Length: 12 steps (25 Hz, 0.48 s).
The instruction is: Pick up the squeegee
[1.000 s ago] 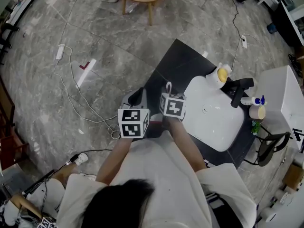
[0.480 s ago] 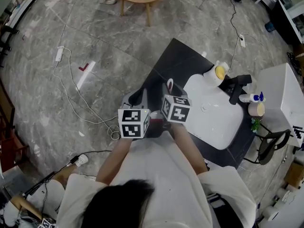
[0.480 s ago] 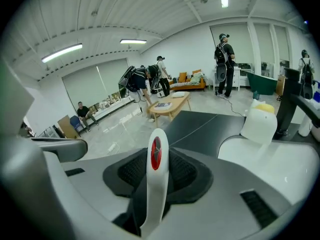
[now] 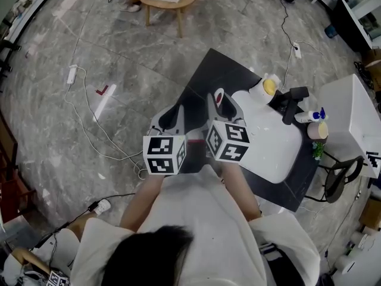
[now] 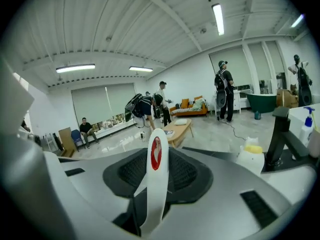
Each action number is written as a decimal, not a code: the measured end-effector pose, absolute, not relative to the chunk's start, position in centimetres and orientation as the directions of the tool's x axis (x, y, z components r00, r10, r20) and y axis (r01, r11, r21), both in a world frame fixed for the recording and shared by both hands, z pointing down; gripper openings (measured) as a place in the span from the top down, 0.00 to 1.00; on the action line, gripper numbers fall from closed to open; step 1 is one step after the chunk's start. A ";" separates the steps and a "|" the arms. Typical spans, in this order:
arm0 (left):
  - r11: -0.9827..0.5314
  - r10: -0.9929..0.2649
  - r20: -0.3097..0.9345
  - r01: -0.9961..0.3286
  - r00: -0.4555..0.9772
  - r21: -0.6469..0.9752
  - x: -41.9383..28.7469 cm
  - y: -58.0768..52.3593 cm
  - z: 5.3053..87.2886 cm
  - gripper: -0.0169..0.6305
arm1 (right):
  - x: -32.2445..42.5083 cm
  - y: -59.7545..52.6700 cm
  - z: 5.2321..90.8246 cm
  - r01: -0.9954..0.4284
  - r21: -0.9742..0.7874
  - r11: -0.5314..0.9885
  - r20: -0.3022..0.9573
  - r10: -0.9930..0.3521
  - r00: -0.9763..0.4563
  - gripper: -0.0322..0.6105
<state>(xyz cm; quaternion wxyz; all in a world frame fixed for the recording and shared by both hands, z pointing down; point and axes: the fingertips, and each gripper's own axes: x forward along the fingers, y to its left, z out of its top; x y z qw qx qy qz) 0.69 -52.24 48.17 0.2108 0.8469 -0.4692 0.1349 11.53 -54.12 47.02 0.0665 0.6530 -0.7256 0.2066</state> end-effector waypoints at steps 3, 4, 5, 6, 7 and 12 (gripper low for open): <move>-0.491 -0.750 0.378 -0.840 0.542 0.230 1.1 -52.1 46.1 0.93 | 11.6 -53.7 43.9 -0.979 -0.190 0.072 0.290 -0.949 -0.126 0.73; -0.499 -0.754 0.362 -0.836 0.548 0.227 1.2 -52.0 45.4 0.93 | 11.6 -53.5 43.0 -0.980 -0.184 0.073 0.267 -0.956 -0.122 0.73; -0.506 -0.758 0.346 -0.833 0.553 0.223 1.3 -52.0 44.8 0.93 | 11.6 -53.3 42.1 -0.981 -0.177 0.074 0.246 -0.962 -0.117 0.73; -0.514 -0.761 0.330 -0.829 0.559 0.219 1.4 -51.9 44.1 0.93 | 11.6 -53.1 41.3 -0.983 -0.167 0.074 0.225 -0.968 -0.111 0.73; -0.522 -0.763 0.315 -0.826 0.564 0.214 1.4 -51.9 43.5 0.93 | 11.6 -52.8 40.4 -0.985 -0.156 0.074 0.205 -0.973 -0.105 0.73; -0.547 -0.772 0.251 -0.812 0.584 0.206 1.5 -51.4 40.6 0.93 | 12.0 -51.4 36.2 -0.992 -0.108 0.062 0.092 -0.993 -0.072 0.73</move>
